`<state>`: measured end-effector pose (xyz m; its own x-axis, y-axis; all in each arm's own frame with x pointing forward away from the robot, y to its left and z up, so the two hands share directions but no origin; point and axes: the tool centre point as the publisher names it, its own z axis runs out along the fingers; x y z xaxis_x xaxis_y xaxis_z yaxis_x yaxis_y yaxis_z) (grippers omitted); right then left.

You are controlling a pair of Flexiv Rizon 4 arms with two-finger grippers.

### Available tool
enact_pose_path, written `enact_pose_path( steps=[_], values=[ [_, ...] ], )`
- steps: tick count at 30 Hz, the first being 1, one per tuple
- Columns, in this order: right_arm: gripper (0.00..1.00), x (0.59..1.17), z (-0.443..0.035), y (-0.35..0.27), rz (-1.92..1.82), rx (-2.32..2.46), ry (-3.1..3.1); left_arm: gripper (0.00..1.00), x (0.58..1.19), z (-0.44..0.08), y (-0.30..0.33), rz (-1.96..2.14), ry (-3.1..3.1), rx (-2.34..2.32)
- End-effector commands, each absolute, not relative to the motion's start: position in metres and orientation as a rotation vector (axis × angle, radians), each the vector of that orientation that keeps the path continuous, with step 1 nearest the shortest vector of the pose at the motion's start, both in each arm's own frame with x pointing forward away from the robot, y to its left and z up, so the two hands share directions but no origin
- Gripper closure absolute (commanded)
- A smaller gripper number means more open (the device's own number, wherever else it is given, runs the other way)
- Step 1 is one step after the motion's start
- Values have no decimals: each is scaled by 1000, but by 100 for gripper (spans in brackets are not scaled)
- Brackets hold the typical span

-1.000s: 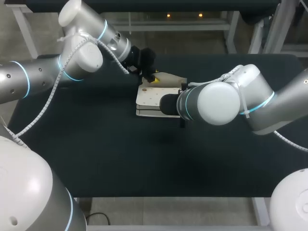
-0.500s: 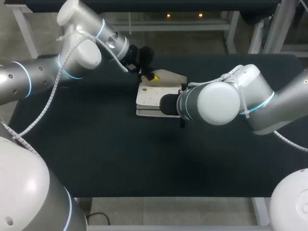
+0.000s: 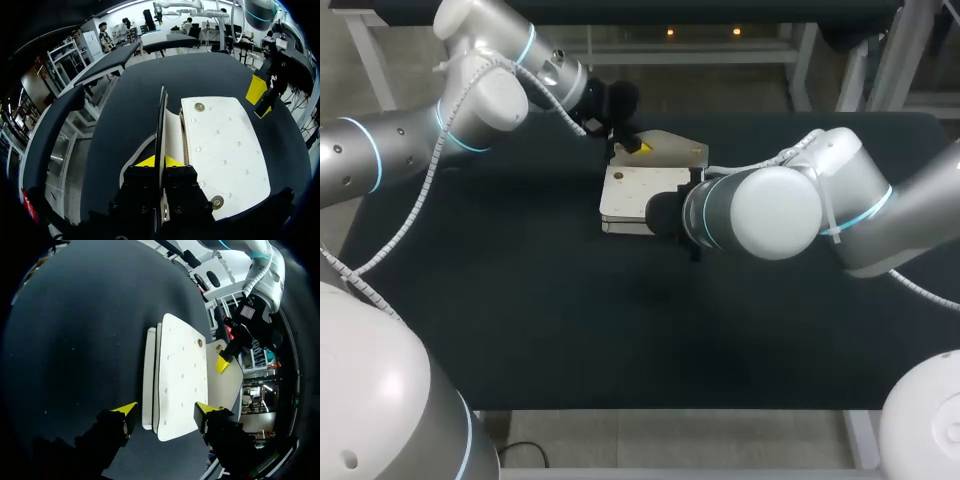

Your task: Pick up the bag, open it, inspect its contents, close it, and place it on the opposite side

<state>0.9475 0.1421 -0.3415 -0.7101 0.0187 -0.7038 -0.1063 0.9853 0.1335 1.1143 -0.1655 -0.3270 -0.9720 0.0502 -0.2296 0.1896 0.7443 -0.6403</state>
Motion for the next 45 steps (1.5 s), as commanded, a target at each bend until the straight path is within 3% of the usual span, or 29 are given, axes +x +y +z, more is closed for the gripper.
enact_pose_path(
  steps=[1, 15, 16, 17, 19, 20, 45],
  values=[
    [0, 928, -320, 136, 209, -60, 2253, 100, 1108, -308, -159, -1022, 2749, 187],
    [2, 908, -283, 145, 228, -122, 2209, 100, 1098, -274, -146, -996, 2723, 179],
    [17, 908, -282, 145, 228, -122, 2205, 100, 1096, -272, -146, -1006, 2719, 178],
    [42, 908, -280, 146, 228, -122, 2202, 100, 1095, -270, -145, -1011, 2720, 179],
    [73, 908, -278, 146, 225, -118, 2196, 100, 1093, -265, -144, -1019, 2717, 178],
    [100, 908, -276, 146, 224, -118, 2191, 100, 1091, -262, -143, -1028, 2718, 179],
    [100, 922, -256, 150, 230, -88, 2149, 100, 1076, -236, -143, -1009, 2697, 182]
  ],
)
